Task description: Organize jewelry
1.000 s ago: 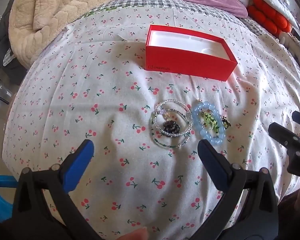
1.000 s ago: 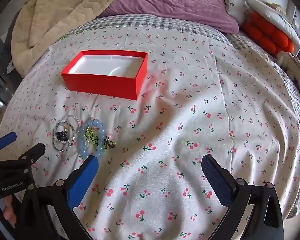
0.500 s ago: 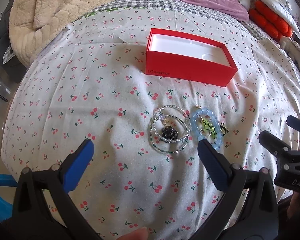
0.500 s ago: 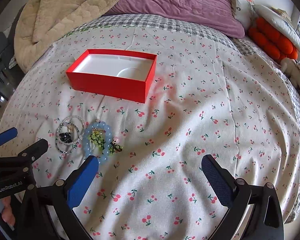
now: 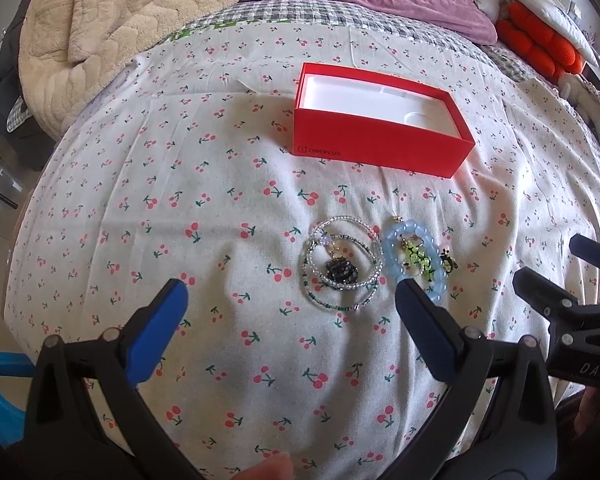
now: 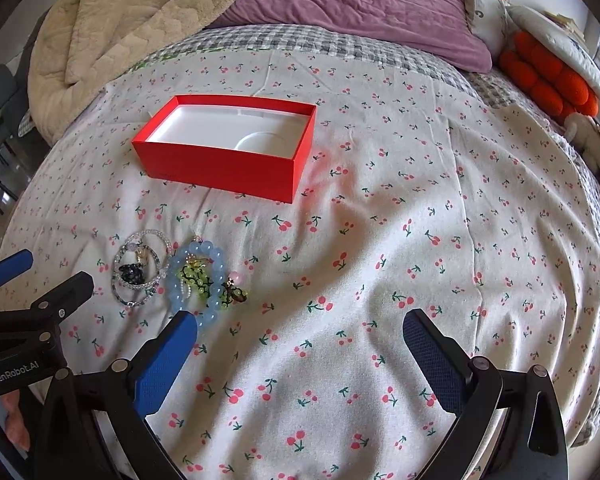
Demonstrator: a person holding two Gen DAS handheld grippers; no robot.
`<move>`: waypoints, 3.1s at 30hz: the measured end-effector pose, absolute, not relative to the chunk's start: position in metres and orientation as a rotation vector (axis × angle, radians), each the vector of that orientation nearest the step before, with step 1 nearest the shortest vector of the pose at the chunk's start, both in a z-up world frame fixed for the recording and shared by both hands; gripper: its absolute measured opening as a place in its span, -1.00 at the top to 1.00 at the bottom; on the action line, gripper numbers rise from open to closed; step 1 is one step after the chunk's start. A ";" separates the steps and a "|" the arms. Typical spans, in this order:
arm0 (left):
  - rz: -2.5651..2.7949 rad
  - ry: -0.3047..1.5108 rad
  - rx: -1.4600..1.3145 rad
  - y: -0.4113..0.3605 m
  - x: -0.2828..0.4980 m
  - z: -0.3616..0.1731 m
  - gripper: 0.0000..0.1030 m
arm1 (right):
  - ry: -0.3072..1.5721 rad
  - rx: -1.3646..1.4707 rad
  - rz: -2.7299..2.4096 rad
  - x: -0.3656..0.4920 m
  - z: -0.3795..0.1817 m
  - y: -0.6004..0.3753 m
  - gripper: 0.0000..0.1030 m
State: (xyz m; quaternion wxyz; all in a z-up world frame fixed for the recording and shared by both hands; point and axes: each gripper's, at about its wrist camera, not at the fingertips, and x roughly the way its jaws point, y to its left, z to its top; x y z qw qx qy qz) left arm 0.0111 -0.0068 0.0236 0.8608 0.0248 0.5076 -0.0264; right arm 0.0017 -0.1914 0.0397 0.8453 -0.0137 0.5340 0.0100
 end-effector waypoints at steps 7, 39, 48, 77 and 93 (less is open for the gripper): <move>-0.052 1.049 0.062 -0.002 0.010 0.026 -1.00 | 1.133 -0.017 0.042 0.001 0.040 -0.187 -1.00; -0.063 1.039 0.097 -0.006 0.010 0.024 -1.00 | 1.129 -0.026 0.036 0.002 0.038 -0.182 -1.00; -0.073 1.044 0.090 -0.005 0.011 0.024 -1.00 | 1.131 -0.026 0.033 0.003 0.037 -0.182 -1.00; -0.329 1.088 0.134 0.011 0.043 0.007 -0.81 | 1.153 0.120 0.218 0.023 0.030 -0.200 -0.97; -0.506 1.151 0.024 0.015 0.078 -0.002 0.24 | 1.232 0.200 0.425 0.052 -0.003 -0.181 0.23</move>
